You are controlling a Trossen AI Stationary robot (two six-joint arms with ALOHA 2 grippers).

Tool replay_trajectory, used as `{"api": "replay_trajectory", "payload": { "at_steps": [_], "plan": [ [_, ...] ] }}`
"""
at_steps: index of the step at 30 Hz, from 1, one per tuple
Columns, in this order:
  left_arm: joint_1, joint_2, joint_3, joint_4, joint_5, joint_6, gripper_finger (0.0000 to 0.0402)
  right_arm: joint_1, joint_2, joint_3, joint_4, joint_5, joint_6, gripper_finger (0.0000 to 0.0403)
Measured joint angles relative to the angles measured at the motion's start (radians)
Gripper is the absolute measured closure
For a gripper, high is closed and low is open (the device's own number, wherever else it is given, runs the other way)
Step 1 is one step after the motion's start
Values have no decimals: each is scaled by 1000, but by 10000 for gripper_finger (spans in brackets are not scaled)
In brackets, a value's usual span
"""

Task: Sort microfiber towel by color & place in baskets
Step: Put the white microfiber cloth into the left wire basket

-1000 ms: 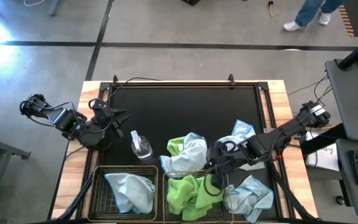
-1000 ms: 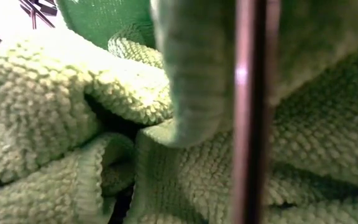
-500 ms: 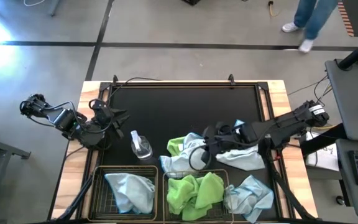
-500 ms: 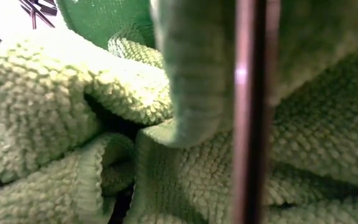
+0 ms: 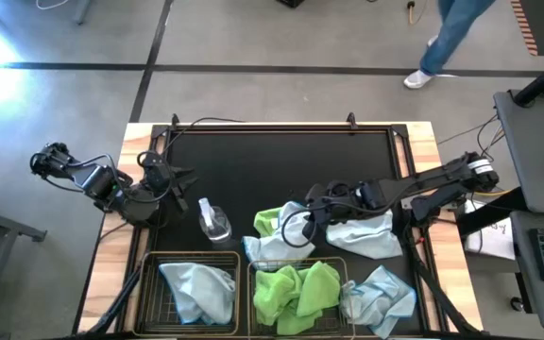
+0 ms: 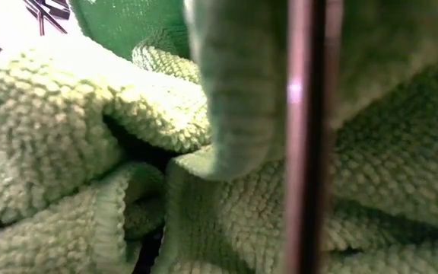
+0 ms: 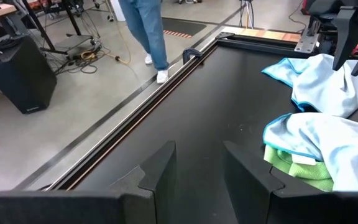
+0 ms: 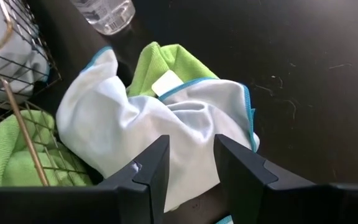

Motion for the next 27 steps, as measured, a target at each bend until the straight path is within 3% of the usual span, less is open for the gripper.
{"api": "replay_trajectory", "payload": {
  "at_steps": [15,27],
  "plan": [
    [0,3,0,0,1,13,288,-1,158,26,-21,-82,-27,280],
    [0,8,0,-1,27,22,288,-2,293,138,-25,-181,-221,280]
  ]
}}
